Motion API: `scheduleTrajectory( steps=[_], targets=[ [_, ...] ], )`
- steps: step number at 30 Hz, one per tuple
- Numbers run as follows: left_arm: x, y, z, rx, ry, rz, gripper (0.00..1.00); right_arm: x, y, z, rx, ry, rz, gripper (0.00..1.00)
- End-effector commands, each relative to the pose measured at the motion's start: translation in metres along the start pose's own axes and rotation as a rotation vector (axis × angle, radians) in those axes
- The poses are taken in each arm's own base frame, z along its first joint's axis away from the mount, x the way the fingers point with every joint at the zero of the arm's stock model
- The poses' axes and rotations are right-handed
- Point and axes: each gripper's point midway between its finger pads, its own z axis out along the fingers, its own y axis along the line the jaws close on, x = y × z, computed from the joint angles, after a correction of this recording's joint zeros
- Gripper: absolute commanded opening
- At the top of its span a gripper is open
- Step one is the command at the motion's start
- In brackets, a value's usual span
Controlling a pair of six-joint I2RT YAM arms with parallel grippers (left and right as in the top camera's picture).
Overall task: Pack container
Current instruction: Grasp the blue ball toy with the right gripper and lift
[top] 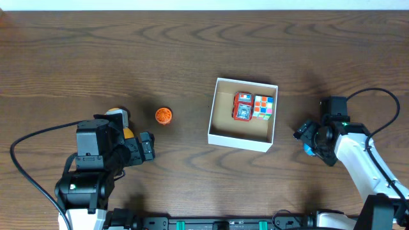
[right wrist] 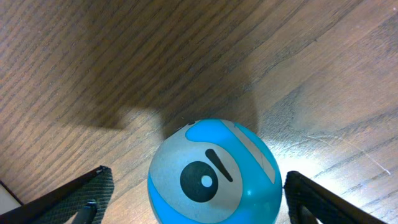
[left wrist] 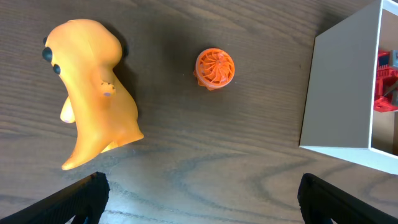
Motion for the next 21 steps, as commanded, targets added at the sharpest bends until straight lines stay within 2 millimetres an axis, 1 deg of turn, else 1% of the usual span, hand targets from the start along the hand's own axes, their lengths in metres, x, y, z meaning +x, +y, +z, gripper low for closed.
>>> scheduleTrajectory(
  steps=[1, 3, 6, 10, 13, 17, 18, 21],
  targets=[
    [-0.007, -0.004, -0.006, 0.012, -0.02, -0.002, 0.98, 0.001, -0.008, 0.005, 0.035, 0.0, 0.014, 0.87],
    [-0.007, -0.004, -0.006, 0.012, -0.02, -0.002, 0.98, 0.001, -0.008, 0.005, 0.035, 0.0, 0.013, 0.82],
    [-0.007, -0.004, -0.006, 0.012, -0.02, -0.002, 0.98, 0.003, -0.01, 0.006, 0.04, 0.007, 0.013, 0.71],
    [-0.007, -0.004, -0.006, 0.012, -0.02, -0.002, 0.98, 0.008, -0.013, 0.009, 0.049, 0.017, 0.012, 0.52],
    [-0.007, -0.004, -0.006, 0.012, -0.02, -0.002, 0.98, 0.011, -0.016, 0.011, 0.055, 0.024, 0.011, 0.34],
    [-0.007, -0.004, -0.006, 0.012, -0.02, -0.002, 0.98, 0.01, -0.014, 0.011, 0.049, 0.018, 0.012, 0.13],
    [-0.007, -0.004, -0.006, 0.012, -0.02, -0.002, 0.98, 0.009, -0.014, 0.011, 0.046, 0.014, 0.012, 0.1],
    [-0.007, -0.004, -0.006, 0.012, -0.02, -0.002, 0.98, 0.005, -0.01, 0.011, 0.03, 0.002, 0.013, 0.08]
  ],
)
